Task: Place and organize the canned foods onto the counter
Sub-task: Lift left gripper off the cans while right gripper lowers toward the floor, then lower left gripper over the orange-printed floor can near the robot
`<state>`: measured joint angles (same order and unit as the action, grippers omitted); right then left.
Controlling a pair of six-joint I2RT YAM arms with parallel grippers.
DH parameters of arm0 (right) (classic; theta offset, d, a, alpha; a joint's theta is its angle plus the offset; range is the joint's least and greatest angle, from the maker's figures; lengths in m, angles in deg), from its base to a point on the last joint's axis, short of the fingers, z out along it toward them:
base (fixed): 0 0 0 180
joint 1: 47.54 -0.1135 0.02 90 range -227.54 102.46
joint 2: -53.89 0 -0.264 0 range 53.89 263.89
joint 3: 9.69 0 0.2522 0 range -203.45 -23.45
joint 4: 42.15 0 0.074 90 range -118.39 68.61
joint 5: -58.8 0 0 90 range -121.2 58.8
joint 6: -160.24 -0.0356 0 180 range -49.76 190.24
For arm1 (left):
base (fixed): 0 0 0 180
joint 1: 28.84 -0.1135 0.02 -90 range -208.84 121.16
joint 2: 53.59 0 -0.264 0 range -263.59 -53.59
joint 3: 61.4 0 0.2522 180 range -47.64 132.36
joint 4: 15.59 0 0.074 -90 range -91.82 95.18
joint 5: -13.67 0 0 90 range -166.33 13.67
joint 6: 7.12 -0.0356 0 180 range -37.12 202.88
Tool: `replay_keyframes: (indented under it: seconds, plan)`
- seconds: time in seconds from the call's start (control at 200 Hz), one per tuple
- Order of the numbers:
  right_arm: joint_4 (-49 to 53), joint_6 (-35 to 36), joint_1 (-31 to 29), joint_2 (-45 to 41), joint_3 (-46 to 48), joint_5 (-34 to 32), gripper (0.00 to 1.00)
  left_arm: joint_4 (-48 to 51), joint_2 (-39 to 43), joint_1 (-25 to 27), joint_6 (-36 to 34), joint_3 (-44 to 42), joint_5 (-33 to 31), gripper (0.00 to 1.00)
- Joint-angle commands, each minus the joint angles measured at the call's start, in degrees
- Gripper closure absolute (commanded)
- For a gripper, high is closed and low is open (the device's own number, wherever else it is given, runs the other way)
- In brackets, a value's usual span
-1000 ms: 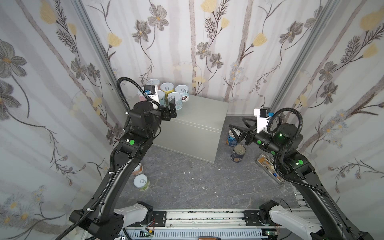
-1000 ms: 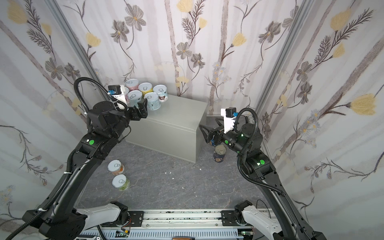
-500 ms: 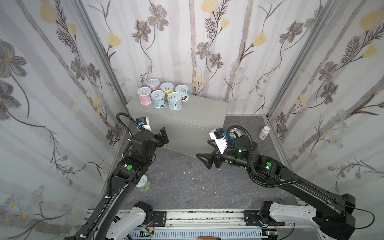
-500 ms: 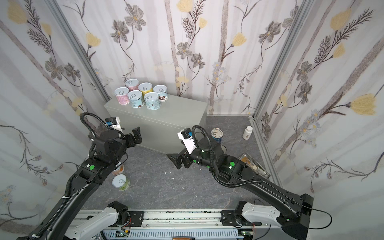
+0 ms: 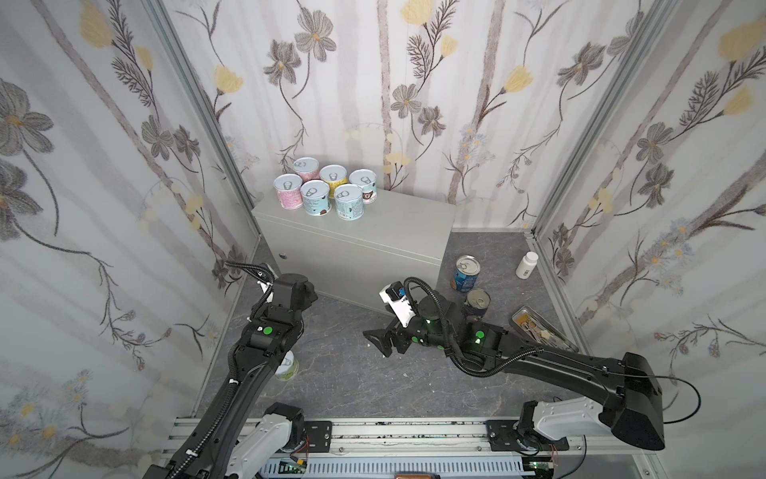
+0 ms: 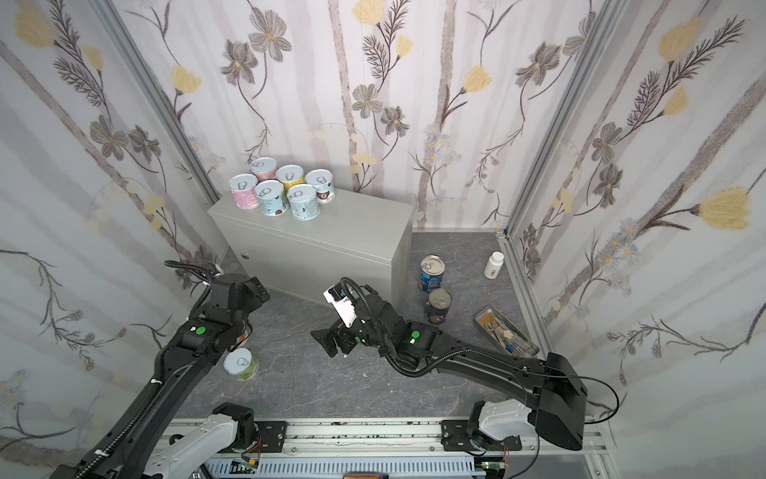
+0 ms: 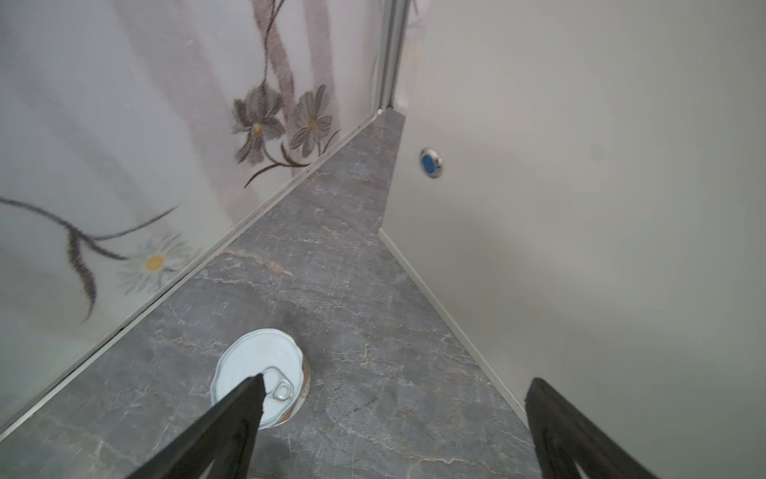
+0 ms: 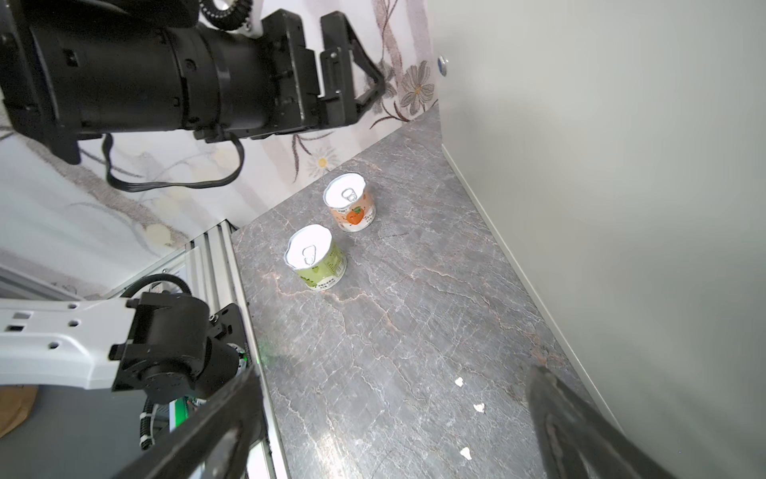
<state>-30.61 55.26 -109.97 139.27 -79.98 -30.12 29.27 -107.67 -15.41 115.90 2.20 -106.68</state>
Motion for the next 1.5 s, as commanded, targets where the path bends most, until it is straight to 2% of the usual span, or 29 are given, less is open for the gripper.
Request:
replay_keyframes:
  seconds: [0.0, 0.18, 0.415, 0.525, 0.984, 1.494]
  plan:
    - [-8.2, -2.3, 0.8, 1.0, 2.9, -0.2, 0.00, 4.6, -1.8, -2.4, 6.4, -0.2, -3.6, 0.00]
    - [-11.6, -3.3, 1.1, 4.0, 5.3, 0.5, 0.00, 5.3, -3.6, -6.5, 8.8, -1.8, -1.8, 0.00]
    - [-13.2, -4.2, 1.3, 3.6, 7.5, 0.3, 0.00, 6.0, -7.2, -16.4, 9.0, -4.9, 0.7, 0.00]
    - [-13.2, -4.2, 1.7, 3.0, 7.8, 0.4, 0.00, 5.3, -8.4, -19.2, 9.5, -6.2, 2.9, 0.00]
    - [-14.7, -5.5, 4.1, 2.9, 9.2, 4.5, 0.00, -4.1, -17.5, -22.1, 6.9, -7.7, 8.3, 0.00]
    - [-15.8, -6.5, 5.8, 4.9, 9.4, 7.6, 0.00, -11.1, -27.1, -24.4, 5.7, -8.3, 10.8, 0.01]
